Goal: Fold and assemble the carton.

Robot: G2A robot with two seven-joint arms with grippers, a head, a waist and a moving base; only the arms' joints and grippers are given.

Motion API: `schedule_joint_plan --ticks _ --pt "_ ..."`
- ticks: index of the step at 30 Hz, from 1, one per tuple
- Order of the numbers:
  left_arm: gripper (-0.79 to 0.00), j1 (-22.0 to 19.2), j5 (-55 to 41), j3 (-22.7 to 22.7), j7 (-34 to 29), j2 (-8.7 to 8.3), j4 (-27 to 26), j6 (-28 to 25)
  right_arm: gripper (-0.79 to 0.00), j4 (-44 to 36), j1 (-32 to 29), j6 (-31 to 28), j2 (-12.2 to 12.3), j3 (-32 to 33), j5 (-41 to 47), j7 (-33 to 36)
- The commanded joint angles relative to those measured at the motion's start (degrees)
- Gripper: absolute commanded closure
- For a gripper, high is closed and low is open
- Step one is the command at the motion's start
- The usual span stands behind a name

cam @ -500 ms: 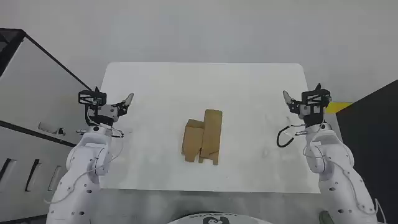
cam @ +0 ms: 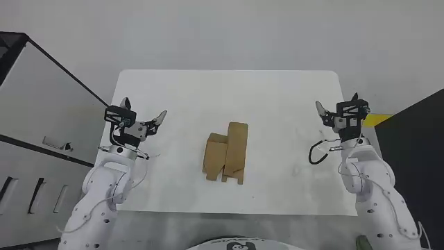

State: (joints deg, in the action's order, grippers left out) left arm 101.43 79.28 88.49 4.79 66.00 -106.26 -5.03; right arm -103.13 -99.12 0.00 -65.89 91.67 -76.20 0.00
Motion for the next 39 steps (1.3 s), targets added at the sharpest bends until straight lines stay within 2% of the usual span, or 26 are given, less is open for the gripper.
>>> schedule_joint_plan --ticks 1,5,7,12,19,23,27,36,39 --pt "-0.785 0.0 0.0 0.0 -0.1 0.00 0.1 0.3 -0.785 0.0 0.0 0.0 0.0 0.0 0.0 0.0" --pt "-0.785 -0.3 1.4 -0.3 1.6 -0.11 -0.9 -1.7 -0.785 0.0 0.0 0.0 0.0 0.0 0.0 0.0" --pt "-0.785 0.3 4.2 -0.7 5.2 -0.41 -1.4 -6.3 -0.785 0.0 0.0 0.0 0.0 0.0 0.0 0.0" --pt "-0.785 3.3 9.5 0.0 8.6 -1.40 -3.5 -18.1 -0.785 0.0 0.0 0.0 0.0 0.0 0.0 0.0" --pt "-0.785 3.3 9.5 0.0 8.6 -1.40 -3.5 -18.1 -0.785 0.0 0.0 0.0 0.0 0.0 0.0 0.0" --pt "-0.785 3.5 17.0 -1.2 11.0 -1.84 -4.9 -20.5 -0.785 0.0 0.0 0.0 0.0 0.0 0.0 0.0" --pt "-0.785 5.6 26.9 -3.3 14.8 -2.50 -6.4 -23.2 -0.785 0.0 0.0 0.0 0.0 0.0 0.0 0.0" --pt "-0.785 5.6 26.9 -3.3 14.8 -2.50 -6.4 -23.2 -0.785 0.0 0.0 0.0 0.0 0.0 0.0 0.0" --pt "-0.785 5.6 31.3 -4.8 14.7 -2.70 -7.1 -23.8 -0.785 0.0 0.0 0.0 0.0 0.0 0.0 0.0"
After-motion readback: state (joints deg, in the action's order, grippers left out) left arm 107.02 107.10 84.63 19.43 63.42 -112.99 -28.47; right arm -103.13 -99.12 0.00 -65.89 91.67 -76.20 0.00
